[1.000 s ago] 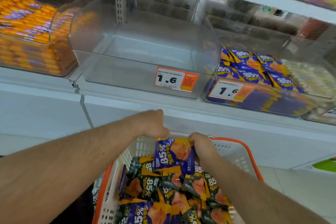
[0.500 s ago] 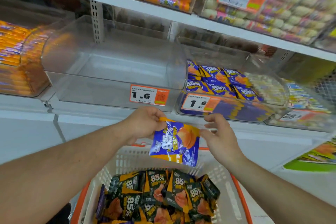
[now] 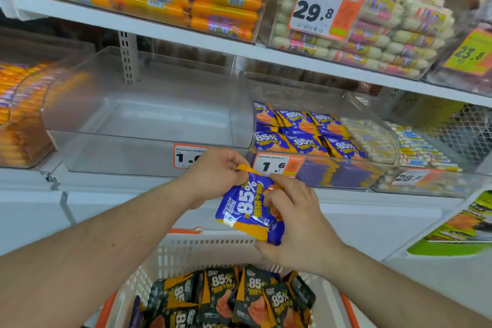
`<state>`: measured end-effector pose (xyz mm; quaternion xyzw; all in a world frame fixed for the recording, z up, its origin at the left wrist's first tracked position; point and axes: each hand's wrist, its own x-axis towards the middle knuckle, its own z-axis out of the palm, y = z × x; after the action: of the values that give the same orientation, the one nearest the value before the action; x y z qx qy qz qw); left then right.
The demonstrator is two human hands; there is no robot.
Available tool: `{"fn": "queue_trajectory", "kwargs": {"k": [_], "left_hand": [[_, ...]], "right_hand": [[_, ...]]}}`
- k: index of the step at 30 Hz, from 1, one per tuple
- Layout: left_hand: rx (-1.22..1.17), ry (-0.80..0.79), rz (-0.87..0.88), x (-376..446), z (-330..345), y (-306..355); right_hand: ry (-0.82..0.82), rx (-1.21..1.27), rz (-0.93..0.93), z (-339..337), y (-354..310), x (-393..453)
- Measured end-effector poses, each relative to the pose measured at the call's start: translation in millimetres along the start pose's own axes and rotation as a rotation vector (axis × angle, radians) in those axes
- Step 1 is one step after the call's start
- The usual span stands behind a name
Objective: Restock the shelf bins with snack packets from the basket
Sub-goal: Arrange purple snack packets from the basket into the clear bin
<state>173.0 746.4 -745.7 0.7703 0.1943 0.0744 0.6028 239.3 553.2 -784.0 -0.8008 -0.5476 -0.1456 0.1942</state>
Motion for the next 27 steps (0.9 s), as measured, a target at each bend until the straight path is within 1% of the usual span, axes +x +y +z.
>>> {"fn": "queue_trajectory", "kwargs": {"k": [3, 5, 7, 9, 11, 13, 14, 16, 17, 18, 19, 21, 24, 27], "left_hand": [[0.135, 0.076, 0.159, 10, 2, 21], [0.200, 0.170, 0.269, 17, 4, 34], [0.214, 0.267, 0.357, 23, 5, 43], [0.237, 0.348, 0.428, 29, 7, 47], [0.332, 0.393, 0.479, 39, 8, 44], [0.431, 0.407, 0.459, 51, 9, 38], [0.458, 0.398, 0.433, 55, 9, 34], [0.495, 0.385, 0.382, 62, 10, 29], [0.514, 0.380, 0.358, 64, 10, 27], [0.527, 0.378, 0.344, 66, 11, 25], [0.531, 0.379, 0.339, 67, 11, 24], [0.522, 0.385, 0.338, 69, 11, 23], [0.514, 0.400, 0.356, 70, 11, 22], [0.552, 0.417, 0.370, 70, 13, 20]], "right_hand": [[0.127, 0.070, 0.104, -7, 3, 4], [0.229, 0.113, 0.184, -14, 7, 11], [0.318, 0.118, 0.260, -24, 15, 20], [0.370, 0.093, 0.348, -35, 27, 32], [0.391, 0.094, 0.471, -45, 47, 47], [0.380, 0.192, 0.639, -54, 67, 66], [0.356, 0.297, 0.743, -58, 80, 77], [0.271, 0.608, 0.928, -63, 97, 99], [0.242, 0.741, 0.977, -63, 107, 110], [0.234, 0.813, 1.000, -62, 116, 120], [0.223, 0.823, 1.006, -60, 123, 130], [0.169, 0.755, 0.978, -50, 139, 147], [0.044, 0.684, 0.939, -36, 149, 165], [0.000, 0.673, 0.880, -26, 151, 178]]}}
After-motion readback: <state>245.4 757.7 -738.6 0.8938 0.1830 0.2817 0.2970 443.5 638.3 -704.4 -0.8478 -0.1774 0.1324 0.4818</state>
